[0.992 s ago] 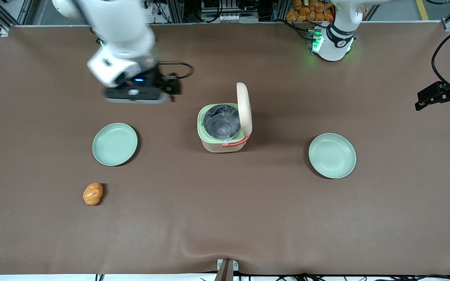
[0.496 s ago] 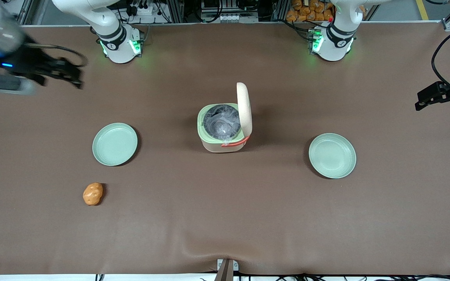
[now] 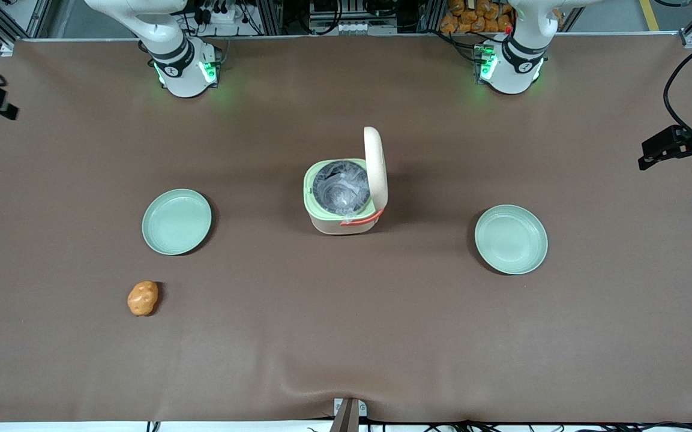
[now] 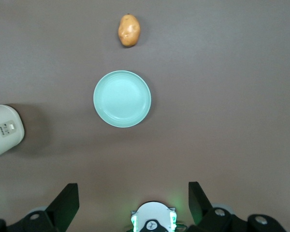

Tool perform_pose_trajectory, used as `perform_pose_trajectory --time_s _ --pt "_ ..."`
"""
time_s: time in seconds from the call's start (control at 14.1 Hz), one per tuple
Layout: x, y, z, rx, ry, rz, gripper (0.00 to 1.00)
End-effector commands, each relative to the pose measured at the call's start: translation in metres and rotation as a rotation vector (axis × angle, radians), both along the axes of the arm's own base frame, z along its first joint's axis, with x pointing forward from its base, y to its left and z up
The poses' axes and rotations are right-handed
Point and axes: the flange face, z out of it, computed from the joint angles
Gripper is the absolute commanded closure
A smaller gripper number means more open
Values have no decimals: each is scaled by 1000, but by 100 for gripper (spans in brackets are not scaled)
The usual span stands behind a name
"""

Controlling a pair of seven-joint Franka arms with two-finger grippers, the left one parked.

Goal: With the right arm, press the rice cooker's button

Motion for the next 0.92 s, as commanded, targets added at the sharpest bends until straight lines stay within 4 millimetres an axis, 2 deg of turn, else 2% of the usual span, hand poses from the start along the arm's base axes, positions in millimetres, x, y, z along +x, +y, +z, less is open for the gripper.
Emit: perform_pose_trajectory --time_s 0.0,0.14,0.21,0.64,0.85 --pt "-37 3 -11 2 -42 19 0" --pt "-58 4 -25 -8 -87 42 0" --pt "-61 4 -29 -9 -88 46 0" --pt "-59 11 -12 -15 -119 98 0" --pt "-56 14 -10 -15 -122 99 0"
